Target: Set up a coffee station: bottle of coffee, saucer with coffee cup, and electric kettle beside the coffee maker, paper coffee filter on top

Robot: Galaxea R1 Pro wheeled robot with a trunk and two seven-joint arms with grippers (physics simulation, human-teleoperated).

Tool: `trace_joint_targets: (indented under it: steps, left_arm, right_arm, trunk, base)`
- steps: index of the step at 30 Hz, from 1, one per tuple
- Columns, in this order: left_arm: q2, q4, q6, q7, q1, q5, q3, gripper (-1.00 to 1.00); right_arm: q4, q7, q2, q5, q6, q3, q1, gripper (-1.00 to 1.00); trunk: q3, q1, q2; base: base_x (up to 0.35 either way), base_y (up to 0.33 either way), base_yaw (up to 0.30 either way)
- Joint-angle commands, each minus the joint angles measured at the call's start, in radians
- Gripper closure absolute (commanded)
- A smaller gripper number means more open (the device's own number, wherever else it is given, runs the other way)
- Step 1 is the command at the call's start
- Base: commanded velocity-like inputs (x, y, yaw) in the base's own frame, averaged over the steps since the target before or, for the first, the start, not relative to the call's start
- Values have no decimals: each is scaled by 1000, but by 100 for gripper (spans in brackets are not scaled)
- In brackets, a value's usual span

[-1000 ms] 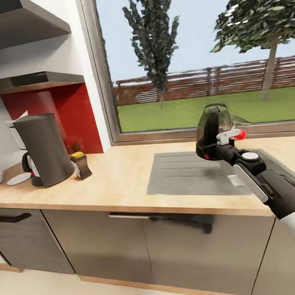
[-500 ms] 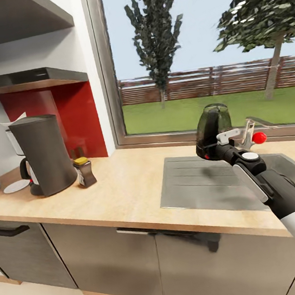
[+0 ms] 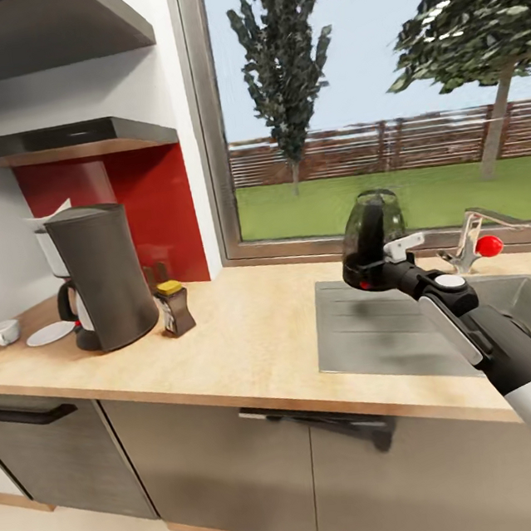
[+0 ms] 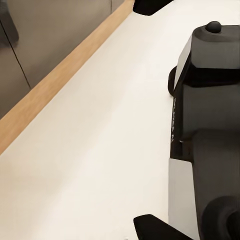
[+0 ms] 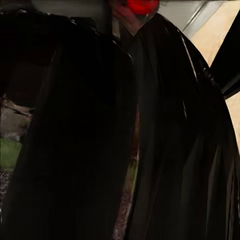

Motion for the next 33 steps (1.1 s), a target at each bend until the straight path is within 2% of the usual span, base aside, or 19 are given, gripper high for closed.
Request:
trace_joint_targets:
  steps: [1,5,10,11,13,14,18,20,23,33]
  left_arm:
    - [0,1,-7,-2,-1,2,-5,-100]
    - [0,1,-7,-2,0,2,-5,-100]
    - [0,1,-7,-2,-1,2,-5,-100]
    - [0,1,-7,-2,-1,2,-5,-100]
    - [0,1,-7,-2,0,2,-5,-100]
    - [0,1,-7,-2,0,2,-5,-100]
    - [0,1,-7,-2,-1,2,-5,-100]
    - [1,1,-7,-2,-1,2,-5,-100]
    - [1,1,-7,-2,-1,2,-5,-100]
    - [2,1,-7,-3,0,2,-5,-100]
  right_arm:
    - [-1,3,-1,3,4,1,-1,100]
    - [-3,35,-1,2,4,1,0,100]
    - [-5,133,0,2,4,1,0,100]
    - [-6,200,0,2,4,1,0,100]
    - [-6,249,-1,2,4,1,0,100]
    - [-6,297,-1,2,4,1,0,100]
    - [-6,394,-1,4,4,1,0,100]
    - [-7,449,-1,29,4,1,0,100]
    - [-6,472,-1,46,4,1,0,100]
    - [-5,483,-1,58,6,1,0,100]
  trunk:
    - [-1,0,-1]
    - [-1,0,-1]
    - [-1,0,-1]
    - [-1,0,-1]
    - [-1,0,-1]
    - [-1,0,-1]
    - [-1,0,-1]
    - [-1,0,-1]
    - [-1,0,-1]
    - [-1,0,-1]
  base:
    - [0,7,105]
    - [0,3,191]
    - [0,1,255]
    - [0,0,165]
    - [0,0,87]
    - [0,0,43]
    - [0,0,15]
    - [0,0,3]
    - [0,0,1]
    - [0,37,1]
